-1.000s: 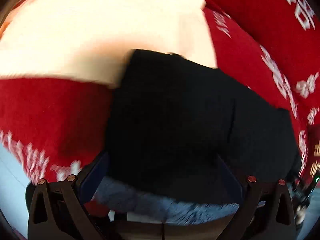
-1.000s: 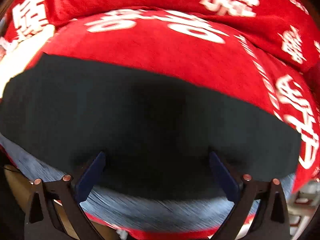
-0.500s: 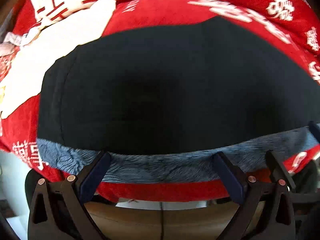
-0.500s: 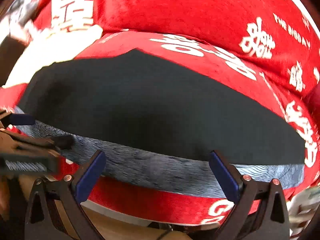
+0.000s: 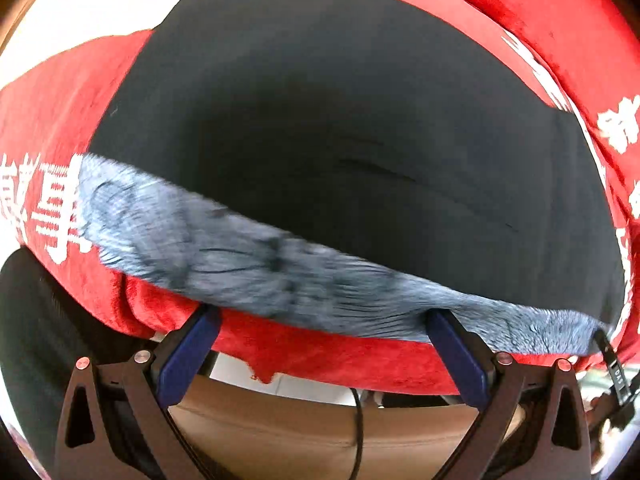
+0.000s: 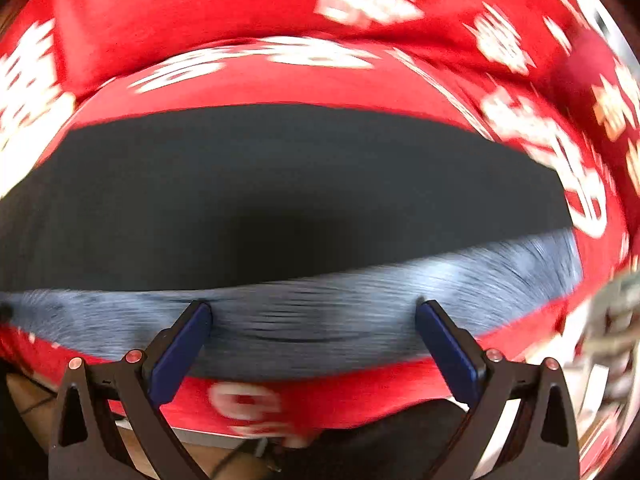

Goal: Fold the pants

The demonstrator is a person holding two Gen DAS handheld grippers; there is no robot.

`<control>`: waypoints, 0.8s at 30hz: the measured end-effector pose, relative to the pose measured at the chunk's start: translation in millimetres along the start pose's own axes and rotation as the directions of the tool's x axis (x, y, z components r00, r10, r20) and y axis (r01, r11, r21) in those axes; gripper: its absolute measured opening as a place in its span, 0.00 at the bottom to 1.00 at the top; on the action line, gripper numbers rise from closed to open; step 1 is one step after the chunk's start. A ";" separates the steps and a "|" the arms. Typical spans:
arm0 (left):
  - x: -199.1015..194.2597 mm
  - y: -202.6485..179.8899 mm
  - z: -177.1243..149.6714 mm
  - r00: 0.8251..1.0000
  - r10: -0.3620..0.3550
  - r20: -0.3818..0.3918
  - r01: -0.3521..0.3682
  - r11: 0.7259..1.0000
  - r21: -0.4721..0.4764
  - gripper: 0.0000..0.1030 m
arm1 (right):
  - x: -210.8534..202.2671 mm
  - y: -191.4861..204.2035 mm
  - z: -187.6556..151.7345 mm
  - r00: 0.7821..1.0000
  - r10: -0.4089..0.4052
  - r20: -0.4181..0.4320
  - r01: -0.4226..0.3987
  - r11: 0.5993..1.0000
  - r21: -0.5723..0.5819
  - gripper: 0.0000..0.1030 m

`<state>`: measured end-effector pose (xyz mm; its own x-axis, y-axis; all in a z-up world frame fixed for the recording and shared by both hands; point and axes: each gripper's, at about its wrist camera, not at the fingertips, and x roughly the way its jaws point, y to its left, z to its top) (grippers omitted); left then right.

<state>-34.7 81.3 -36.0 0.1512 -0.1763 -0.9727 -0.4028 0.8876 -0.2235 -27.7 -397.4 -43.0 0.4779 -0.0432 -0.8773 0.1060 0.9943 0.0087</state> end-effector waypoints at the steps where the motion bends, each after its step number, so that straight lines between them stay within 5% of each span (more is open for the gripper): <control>1: -0.6 6.8 1.5 1.000 0.000 0.000 0.000 1.000 -0.018 1.00 | 5.3 -25.0 4.4 1.000 0.015 -0.009 -0.014 0.999 0.049 1.00; 7: -17.0 23.9 -2.2 0.994 0.106 0.023 -0.105 0.994 -0.041 1.00 | 20.8 -138.0 -6.7 0.999 0.033 -0.016 -0.026 0.947 0.320 1.00; 12: -55.0 0.1 -17.7 0.976 0.178 0.122 -0.186 0.981 0.059 1.00 | 12.2 -190.5 -34.6 0.999 -0.052 0.001 0.045 0.883 0.466 1.00; 17: -66.6 -109.8 -29.7 0.981 0.099 0.168 -0.148 0.940 0.307 1.00 | 11.1 -208.1 -57.3 0.992 0.076 0.098 -0.116 0.855 0.506 1.00; 24: -29.6 -300.6 -59.0 0.996 0.017 0.089 -0.064 0.825 0.561 1.00 | 23.8 -199.3 -41.5 0.953 0.148 0.263 -0.256 0.859 0.444 1.00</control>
<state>28.7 -205.4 56.2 0.2236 -0.1226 -0.9669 0.1641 0.9826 -0.0866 -73.6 -592.6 -85.6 0.7008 0.0802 -0.7089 0.3558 0.8220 0.4447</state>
